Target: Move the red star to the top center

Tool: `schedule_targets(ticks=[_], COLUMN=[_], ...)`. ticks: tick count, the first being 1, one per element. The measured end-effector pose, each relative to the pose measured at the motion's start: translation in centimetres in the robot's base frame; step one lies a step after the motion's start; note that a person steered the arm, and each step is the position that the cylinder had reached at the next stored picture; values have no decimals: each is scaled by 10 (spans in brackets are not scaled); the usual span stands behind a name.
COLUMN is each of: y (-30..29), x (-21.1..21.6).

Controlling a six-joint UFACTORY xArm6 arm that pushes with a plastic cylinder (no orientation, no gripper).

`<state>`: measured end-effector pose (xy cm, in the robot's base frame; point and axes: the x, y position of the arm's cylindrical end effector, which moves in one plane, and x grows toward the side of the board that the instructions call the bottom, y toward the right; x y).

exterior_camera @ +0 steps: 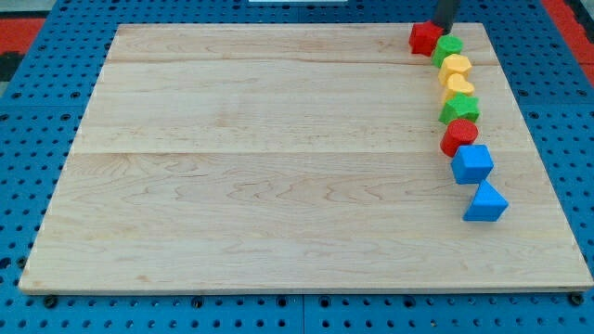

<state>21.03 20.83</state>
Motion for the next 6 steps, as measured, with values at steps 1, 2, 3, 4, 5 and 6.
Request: schedule_targets(ticks=[1, 2, 3, 4, 5, 6], y=[4, 20, 14, -24, -49, -79], x=[12, 21, 25, 25, 25, 19])
